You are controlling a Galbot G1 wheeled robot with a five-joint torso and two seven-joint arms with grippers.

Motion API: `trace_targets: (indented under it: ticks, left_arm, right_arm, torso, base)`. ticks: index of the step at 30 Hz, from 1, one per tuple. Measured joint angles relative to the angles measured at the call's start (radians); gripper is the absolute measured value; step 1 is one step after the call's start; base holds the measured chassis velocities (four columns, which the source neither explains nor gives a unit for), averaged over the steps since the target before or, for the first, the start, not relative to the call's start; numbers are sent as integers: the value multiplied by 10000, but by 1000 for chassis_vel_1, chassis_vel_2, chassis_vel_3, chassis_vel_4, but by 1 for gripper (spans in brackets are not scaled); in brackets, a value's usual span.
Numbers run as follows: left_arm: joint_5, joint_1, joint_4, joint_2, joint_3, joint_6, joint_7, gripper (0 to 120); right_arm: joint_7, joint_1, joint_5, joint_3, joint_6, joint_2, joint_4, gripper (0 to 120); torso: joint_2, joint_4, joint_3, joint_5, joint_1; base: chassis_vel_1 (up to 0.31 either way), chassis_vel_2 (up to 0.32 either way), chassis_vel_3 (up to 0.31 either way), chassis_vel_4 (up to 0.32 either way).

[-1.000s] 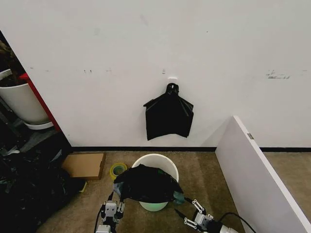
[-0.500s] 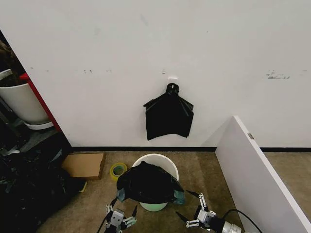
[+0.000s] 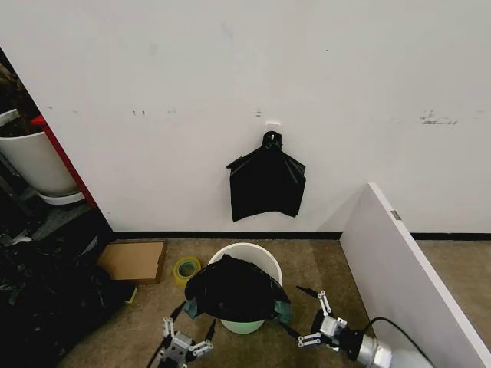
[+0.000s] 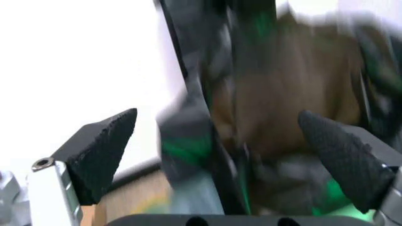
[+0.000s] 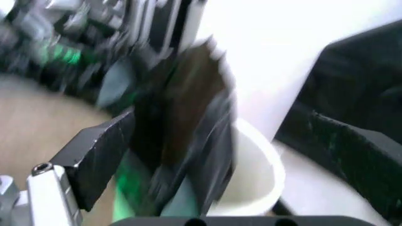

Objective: Place the garbage bag over the trash bin.

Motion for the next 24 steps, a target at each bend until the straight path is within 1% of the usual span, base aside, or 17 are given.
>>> trace_targets:
  ticks: [1, 2, 3, 4, 5, 6, 7, 8, 9, 11, 13, 14, 16, 18, 20, 24]
  left_arm:
    - [-133, -71, 28, -89, -96, -441, 135, 100]
    - [-337, -153, 35, -199, -160, -950, 312, 100]
    - [-507, -193, 33, -295, -180, -1252, 478, 100]
    - [-934, -239, 0, -466, -188, -1712, 900, 100]
    - [-1279, -275, -58, -580, -178, -2047, 1283, 100]
    - [-1279, -275, -58, -580, -178, -2047, 1283, 100]
    - [-1728, -328, -122, -739, -172, -2413, 1889, 100]
    - [-2026, -391, -154, -888, -171, -2687, 2458, 100]
    - [-2173, -430, -167, -994, -175, -2821, 2800, 100]
    - [-2290, -455, -175, -1150, -174, -2911, 3125, 100]
    - [-2301, -455, -175, -1238, -163, -2923, 3193, 100]
    - [-2301, -455, -175, -1238, -163, -2923, 3193, 100]
    - [-2299, -448, -175, -1270, -208, -2930, 3188, 100]
    - [-2292, -428, -174, -1278, -288, -2953, 3164, 100]
    - [-2278, -398, -175, -1288, -368, -3003, 3138, 100]
    - [-2261, -363, -176, -1356, -462, -3067, 3102, 100]
  right_arm:
    - [336, 62, 385, -98, -227, -2, 252, 100]
    - [1094, 159, 694, -296, -565, 12, 558, 100]
    - [1915, 271, 859, -483, -953, 48, 808, 100]
    - [3355, 530, 1084, -799, -1937, 143, 1186, 100]
    - [4145, 730, 1286, -995, -2690, 181, 1366, 100]
    - [4145, 730, 1286, -995, -2690, 181, 1366, 100]
    - [5038, 1083, 1606, -1289, -3807, 178, 1585, 100]
    - [5581, 1476, 1898, -1573, -4854, 121, 1716, 100]
    - [5802, 1819, 2132, -1780, -5649, 74, 1757, 100]
    - [5954, 2600, 2631, -2118, -7309, 33, 1763, 100]
    - [5936, 3396, 3101, -2341, -9171, 54, 1763, 100]
    - [5936, 3396, 3101, -2341, -9171, 54, 1763, 100]
    - [5607, 4177, 3561, -2427, -11127, 157, 1753, 100]
    - [5065, 4754, 3865, -2433, -12633, 327, 1629, 100]
    - [4532, 5221, 3827, -2489, -13509, 540, 1350, 100]
    - [3994, 5713, 3151, -2792, -13757, 881, 762, 100]
  torso:
    - [0, 0, 0, 2, 0]
    - [0, 0, 0, 3, 0]
    - [0, 0, 0, 2, 0]
    - [0, 4, 0, 1, 0]
    - [0, 4, 0, 3, 0]
    - [0, 4, 0, 3, 0]
    - [0, 1, 0, 6, 0]
    - [0, 1, 0, 3, 0]
    - [0, 2, 0, 1, 0]
    - [0, 1, 1, 3, 0]
    - [0, 4, 1, 2, 0]
    - [0, 4, 1, 2, 0]
    - [0, 3, 1, 3, 0]
    - [0, 4, 1, -1, 0]
    - [0, 3, 1, 3, 0]
    - [0, 4, 1, 3, 0]
  base:
    - [0, 0, 0, 0]
    - [0, 0, 0, 0]
    - [0, 0, 0, 0]
    - [0, 0, 0, 0]
    - [0, 0, 0, 0]
    - [0, 0, 0, 0]
    - [0, 0, 0, 0]
    - [0, 0, 0, 0]
    - [0, 0, 0, 0]
    - [0, 0, 0, 0]
    - [0, 0, 0, 0]
    - [0, 0, 0, 0]
    - [0, 0, 0, 0]
    - [0, 0, 0, 0]
    - [0, 0, 0, 0]
    - [0, 0, 0, 0]
